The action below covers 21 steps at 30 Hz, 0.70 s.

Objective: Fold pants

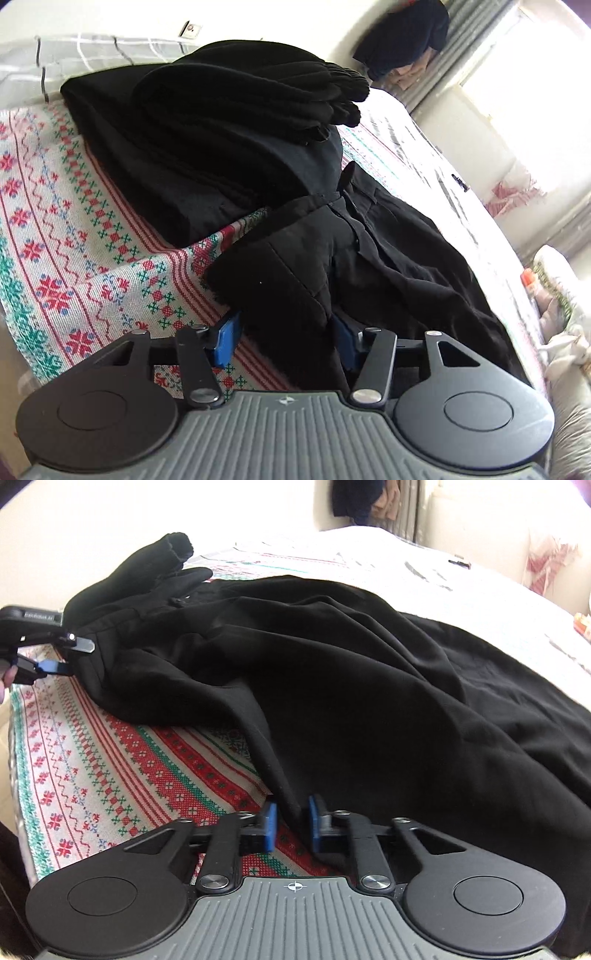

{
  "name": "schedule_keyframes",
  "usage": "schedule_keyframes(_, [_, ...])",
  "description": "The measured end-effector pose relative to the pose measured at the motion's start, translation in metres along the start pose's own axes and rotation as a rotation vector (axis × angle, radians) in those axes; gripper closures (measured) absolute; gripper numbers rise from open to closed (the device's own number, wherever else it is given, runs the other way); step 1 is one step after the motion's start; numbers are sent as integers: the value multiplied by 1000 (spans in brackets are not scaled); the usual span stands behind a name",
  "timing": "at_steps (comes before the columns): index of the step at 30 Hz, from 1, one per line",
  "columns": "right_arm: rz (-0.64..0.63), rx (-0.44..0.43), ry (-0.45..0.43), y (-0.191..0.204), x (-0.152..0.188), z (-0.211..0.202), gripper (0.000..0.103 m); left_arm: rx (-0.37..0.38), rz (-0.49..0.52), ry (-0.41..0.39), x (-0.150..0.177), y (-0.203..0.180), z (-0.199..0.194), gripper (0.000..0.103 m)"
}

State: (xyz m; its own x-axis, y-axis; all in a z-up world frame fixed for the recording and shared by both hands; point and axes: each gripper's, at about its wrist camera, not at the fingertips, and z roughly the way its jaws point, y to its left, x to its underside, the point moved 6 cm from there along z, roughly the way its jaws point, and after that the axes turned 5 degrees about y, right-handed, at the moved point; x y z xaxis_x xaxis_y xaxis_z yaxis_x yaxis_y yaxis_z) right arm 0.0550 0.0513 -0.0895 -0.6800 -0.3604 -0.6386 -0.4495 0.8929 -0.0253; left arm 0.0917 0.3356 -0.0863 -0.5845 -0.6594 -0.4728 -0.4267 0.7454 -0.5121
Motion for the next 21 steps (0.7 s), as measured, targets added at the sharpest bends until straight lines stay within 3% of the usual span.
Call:
schedule_keyframes(3, [-2, 27, -19, 0, -2, -3, 100, 40, -97, -11, 1, 14, -8, 21])
schedule_keyframes(5, [27, 44, -30, -6, -4, -6, 103, 43, -105, -20, 4, 20, -13, 17])
schedule_keyframes(13, [124, 76, -48, -33, -13, -8, 103, 61, 144, -95, 6, 14, -4, 19])
schedule_keyframes(15, [110, 82, -42, -32, -12, -7, 103, 49, 164, -104, 5, 13, -3, 26])
schedule_keyframes(16, [102, 83, -39, -30, -13, -5, 103, 47, 161, -97, 5, 12, -3, 38])
schedule_keyframes(17, [95, 79, -36, -29, -12, -6, 103, 49, 151, -84, 5, 12, -3, 57])
schedule_keyframes(18, [90, 73, -34, -27, -12, -6, 103, 35, 146, -84, 5, 12, -3, 63])
schedule_keyframes(21, [69, 47, -33, -20, -12, -17, 103, -24, 179, -101, 1, 6, -12, 70])
